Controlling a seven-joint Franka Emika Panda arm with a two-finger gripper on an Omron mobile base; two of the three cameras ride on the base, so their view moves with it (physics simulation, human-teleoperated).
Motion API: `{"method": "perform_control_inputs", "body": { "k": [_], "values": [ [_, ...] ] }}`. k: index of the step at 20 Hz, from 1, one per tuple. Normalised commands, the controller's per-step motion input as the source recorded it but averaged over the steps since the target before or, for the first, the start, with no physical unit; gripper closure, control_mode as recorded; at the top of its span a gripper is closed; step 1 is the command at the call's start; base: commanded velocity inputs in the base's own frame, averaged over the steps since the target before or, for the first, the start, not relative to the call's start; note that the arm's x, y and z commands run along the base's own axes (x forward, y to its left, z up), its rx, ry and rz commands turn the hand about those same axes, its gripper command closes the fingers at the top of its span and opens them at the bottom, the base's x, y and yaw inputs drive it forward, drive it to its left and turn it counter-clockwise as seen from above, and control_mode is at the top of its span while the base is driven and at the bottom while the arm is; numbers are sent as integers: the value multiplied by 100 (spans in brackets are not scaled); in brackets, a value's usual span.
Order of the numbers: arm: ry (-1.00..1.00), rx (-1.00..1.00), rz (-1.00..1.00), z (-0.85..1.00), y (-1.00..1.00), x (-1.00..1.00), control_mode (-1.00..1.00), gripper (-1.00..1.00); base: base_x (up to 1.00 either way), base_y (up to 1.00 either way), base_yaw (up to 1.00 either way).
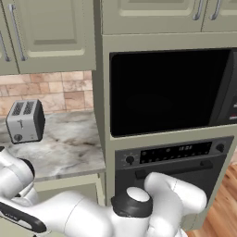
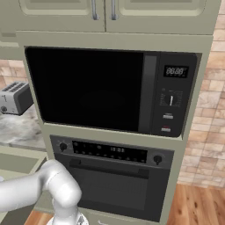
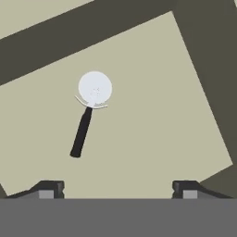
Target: Take the pizza cutter from the drawer on the left and place it on the dining counter for cutting.
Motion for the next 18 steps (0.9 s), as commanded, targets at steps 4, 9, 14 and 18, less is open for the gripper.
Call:
{"method": "perform_control_inputs", "body": {
  "k": [4,9,14,18],
  "values": [
    [0,0,1,-28,0,0,-100,-100,0,0,0],
    [0,0,0,-9,2,0,-100,-100,0,0,0],
    [0,0,0,-15,0,2,-100,-100,0,0,0],
    [0,0,3,-11,0,0,-100,-100,0,0,0]
  ]
}}
